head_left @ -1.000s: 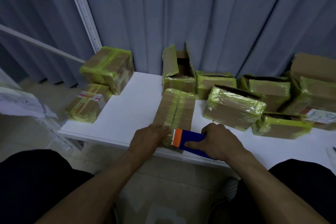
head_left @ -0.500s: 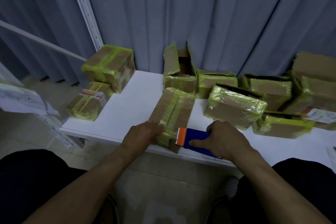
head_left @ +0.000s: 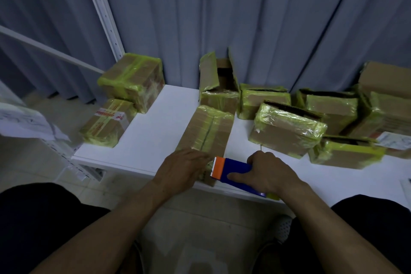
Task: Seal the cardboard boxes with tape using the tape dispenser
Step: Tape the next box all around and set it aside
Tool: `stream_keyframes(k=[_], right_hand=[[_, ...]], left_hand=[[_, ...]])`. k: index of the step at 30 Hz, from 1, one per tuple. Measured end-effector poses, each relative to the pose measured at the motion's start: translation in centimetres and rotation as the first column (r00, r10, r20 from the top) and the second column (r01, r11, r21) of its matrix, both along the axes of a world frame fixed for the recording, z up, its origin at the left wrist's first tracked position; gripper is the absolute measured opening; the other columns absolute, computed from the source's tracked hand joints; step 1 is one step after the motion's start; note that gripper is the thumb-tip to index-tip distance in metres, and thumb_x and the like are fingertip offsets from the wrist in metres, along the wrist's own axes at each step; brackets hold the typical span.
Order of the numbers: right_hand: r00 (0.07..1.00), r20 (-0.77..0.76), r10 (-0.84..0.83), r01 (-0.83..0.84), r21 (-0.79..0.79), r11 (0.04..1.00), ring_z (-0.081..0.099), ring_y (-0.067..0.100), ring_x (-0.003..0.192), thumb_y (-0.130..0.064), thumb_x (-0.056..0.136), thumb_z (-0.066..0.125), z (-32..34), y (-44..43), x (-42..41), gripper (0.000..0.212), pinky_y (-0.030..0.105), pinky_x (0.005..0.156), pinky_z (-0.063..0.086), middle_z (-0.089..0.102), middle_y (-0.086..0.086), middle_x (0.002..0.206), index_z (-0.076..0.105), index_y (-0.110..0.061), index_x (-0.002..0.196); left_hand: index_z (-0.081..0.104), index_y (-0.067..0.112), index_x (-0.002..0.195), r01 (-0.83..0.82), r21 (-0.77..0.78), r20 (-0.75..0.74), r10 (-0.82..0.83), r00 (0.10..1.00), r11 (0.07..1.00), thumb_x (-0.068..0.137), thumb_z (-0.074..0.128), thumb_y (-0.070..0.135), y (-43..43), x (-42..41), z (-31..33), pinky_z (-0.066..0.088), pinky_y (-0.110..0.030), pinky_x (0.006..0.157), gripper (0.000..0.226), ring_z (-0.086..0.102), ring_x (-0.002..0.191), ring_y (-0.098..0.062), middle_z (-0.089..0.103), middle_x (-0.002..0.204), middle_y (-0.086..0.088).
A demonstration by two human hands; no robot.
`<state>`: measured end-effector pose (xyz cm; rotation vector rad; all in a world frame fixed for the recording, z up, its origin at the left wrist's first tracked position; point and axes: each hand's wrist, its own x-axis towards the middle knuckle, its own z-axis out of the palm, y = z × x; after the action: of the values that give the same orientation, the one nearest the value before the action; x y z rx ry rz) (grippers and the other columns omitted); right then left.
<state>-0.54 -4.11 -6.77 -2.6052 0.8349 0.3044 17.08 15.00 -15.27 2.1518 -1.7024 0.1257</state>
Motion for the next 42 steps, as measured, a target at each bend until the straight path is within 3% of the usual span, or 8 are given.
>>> stream_keyframes(k=[4, 11, 24, 28, 31, 33, 38, 42], right_hand=[[1.000, -0.004, 0.018, -0.018, 0.032, 0.999, 0.066, 0.013, 0.077, -0.081, 0.075, 0.064, -0.1, -0.6, -0.6, 0.061, 0.035, 0.076, 0.059, 0.067, -0.004, 0.083, 0.064, -0.021, 0.088], [1.000, 0.021, 0.016, -0.016, 0.007, 1.000, 0.063, 0.011, 0.070, -0.091, 0.075, 0.053, -0.6, 0.6, -0.8, 0.068, 0.028, 0.065, 0.052, 0.061, -0.007, 0.076, 0.059, -0.024, 0.084], [0.994, 0.107, 0.001, -0.005, 0.044, 0.999, 0.058, 0.005, 0.061, -0.089, 0.073, 0.057, 0.0, 2.0, -1.9, 0.061, 0.020, 0.052, 0.036, 0.056, -0.010, 0.066, 0.056, -0.027, 0.075], [0.994, 0.093, -0.048, 0.047, 0.021, 0.999, 0.061, 0.009, 0.060, -0.088, 0.070, 0.062, 1.0, 0.9, -3.3, 0.065, 0.025, 0.052, 0.040, 0.060, -0.006, 0.064, 0.060, -0.023, 0.069], [0.992, 0.087, -0.094, 0.092, 0.028, 0.995, 0.063, 0.009, 0.061, -0.086, 0.069, 0.065, 1.1, -0.3, -4.0, 0.064, 0.025, 0.054, 0.044, 0.062, -0.005, 0.065, 0.063, -0.022, 0.070], [0.994, 0.061, -0.087, 0.087, 0.015, 0.996, 0.064, 0.009, 0.065, -0.087, 0.069, 0.064, 0.3, -0.5, -3.9, 0.064, 0.026, 0.056, 0.048, 0.064, -0.006, 0.070, 0.064, -0.024, 0.074], [0.996, 0.018, -0.087, 0.087, -0.010, 0.996, 0.065, 0.010, 0.070, -0.089, 0.069, 0.062, -1.0, -0.9, -3.4, 0.066, 0.031, 0.064, 0.057, 0.065, -0.006, 0.076, 0.063, -0.024, 0.081], [0.997, -0.027, -0.069, 0.067, -0.064, 0.996, 0.064, 0.014, 0.076, -0.092, 0.068, 0.058, -2.2, -0.8, -2.5, 0.074, 0.032, 0.067, 0.056, 0.063, -0.005, 0.082, 0.063, -0.022, 0.089]], left_hand=[[0.070, 0.033, 0.122, 0.014, -0.001, -0.001, -0.014, 1.000, 1.000, 0.089, 0.071, 0.032, -0.3, 0.3, -0.4, 0.055, -0.027, 0.082, 0.034, 0.064, 0.101, -0.010, 0.071, 0.116, 0.012], [0.076, 0.029, 0.111, -0.050, -0.032, -0.007, 0.049, 0.999, 0.998, 0.080, 0.081, 0.025, -0.5, -0.2, -0.5, 0.058, -0.028, 0.080, 0.032, 0.068, 0.098, -0.012, 0.074, 0.110, 0.011], [0.074, 0.030, 0.116, -0.033, -0.068, -0.040, 0.030, 0.999, 0.997, 0.082, 0.081, 0.021, 0.9, 1.4, -1.5, 0.047, -0.031, 0.103, 0.036, 0.066, 0.112, -0.011, 0.071, 0.119, 0.011], [0.075, 0.030, 0.113, -0.090, -0.109, -0.058, 0.084, 0.995, 0.990, 0.091, 0.066, 0.029, 1.6, 2.9, -1.1, 0.048, -0.038, 0.104, 0.024, 0.065, 0.114, -0.013, 0.069, 0.121, 0.012], [0.076, 0.030, 0.112, -0.112, -0.075, -0.092, 0.105, 0.990, 0.991, 0.093, 0.052, 0.034, 2.0, 3.8, -0.8, 0.047, -0.040, 0.106, 0.030, 0.065, 0.114, -0.015, 0.069, 0.121, 0.012], [0.074, 0.029, 0.115, -0.116, -0.047, -0.072, 0.113, 0.991, 0.992, 0.091, 0.062, 0.022, 1.7, 3.7, -0.6, 0.041, -0.041, 0.109, 0.028, 0.066, 0.113, -0.019, 0.070, 0.121, 0.007], [0.052, 0.042, 0.140, -0.087, 0.133, 0.066, 0.079, 0.995, 0.987, 0.078, 0.065, -0.008, 1.4, 2.4, 0.0, 0.037, -0.042, 0.109, 0.081, 0.053, 0.117, -0.022, 0.061, 0.128, 0.003], [0.062, 0.041, 0.130, -0.085, 0.149, 0.077, 0.074, 0.994, 0.985, 0.076, 0.072, 0.002, 1.3, 2.2, 0.2, 0.040, -0.042, 0.105, 0.068, 0.055, 0.117, -0.025, 0.062, 0.127, 0.003]])
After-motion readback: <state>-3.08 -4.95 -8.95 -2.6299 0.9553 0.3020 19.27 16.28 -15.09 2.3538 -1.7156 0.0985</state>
